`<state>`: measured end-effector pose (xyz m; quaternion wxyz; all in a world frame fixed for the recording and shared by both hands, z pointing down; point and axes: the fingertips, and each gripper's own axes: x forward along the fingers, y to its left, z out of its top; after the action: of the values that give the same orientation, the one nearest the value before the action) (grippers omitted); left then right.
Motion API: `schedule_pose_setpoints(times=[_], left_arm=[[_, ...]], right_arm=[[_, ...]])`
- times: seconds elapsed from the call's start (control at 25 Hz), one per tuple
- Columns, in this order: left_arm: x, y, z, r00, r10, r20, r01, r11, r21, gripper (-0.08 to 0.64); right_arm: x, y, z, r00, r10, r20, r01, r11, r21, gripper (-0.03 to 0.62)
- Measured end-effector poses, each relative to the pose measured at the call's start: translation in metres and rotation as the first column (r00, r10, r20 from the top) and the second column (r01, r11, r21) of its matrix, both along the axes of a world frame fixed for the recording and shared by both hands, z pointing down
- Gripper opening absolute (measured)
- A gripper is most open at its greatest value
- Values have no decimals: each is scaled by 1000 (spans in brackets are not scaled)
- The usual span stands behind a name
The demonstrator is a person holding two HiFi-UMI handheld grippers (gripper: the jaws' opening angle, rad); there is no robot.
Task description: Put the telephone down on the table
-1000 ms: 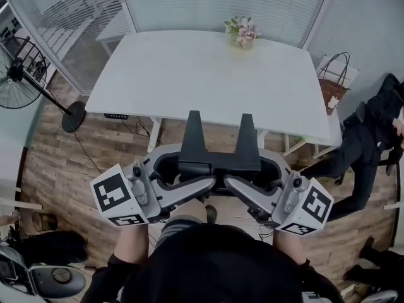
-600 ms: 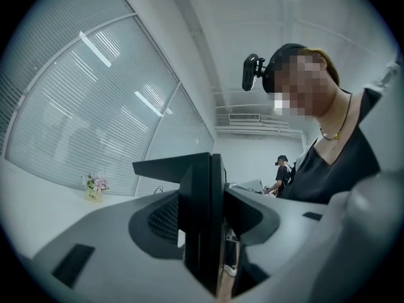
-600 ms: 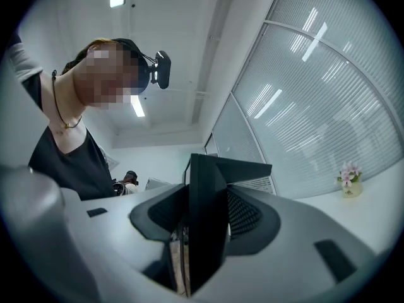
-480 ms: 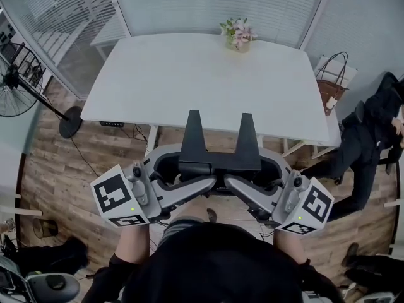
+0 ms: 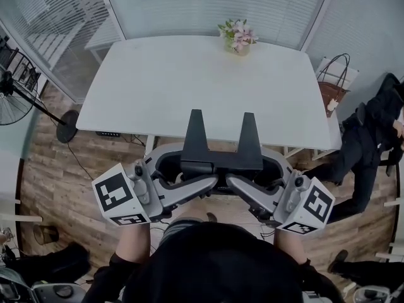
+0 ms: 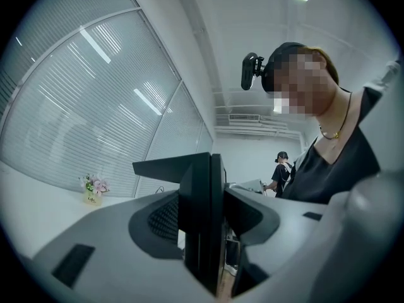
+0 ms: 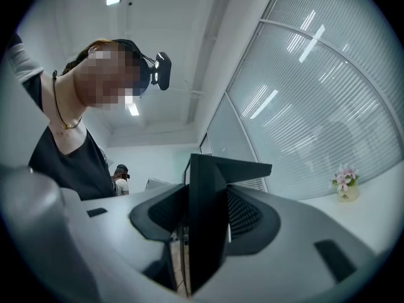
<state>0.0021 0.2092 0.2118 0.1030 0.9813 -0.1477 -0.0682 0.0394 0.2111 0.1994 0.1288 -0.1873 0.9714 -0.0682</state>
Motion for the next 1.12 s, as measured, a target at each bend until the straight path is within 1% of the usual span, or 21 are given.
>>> schedule_pose_setpoints(times=[0.28, 0.44, 1.12], left_arm=[[-3, -28, 1, 1000, 10, 1, -10, 1000, 6, 210], [-3, -59, -3, 1000, 19, 6, -19, 1000, 1, 210], [-13, -160, -5, 997, 81, 10, -81, 997, -20, 210]], right_arm=[[-4, -27, 1, 1000, 10, 1, -10, 1000, 3, 198], [-3, -59, -3, 1000, 17, 3, -17, 1000, -3, 198], [-14, -157, -5, 997, 75, 1, -75, 997, -22, 196]])
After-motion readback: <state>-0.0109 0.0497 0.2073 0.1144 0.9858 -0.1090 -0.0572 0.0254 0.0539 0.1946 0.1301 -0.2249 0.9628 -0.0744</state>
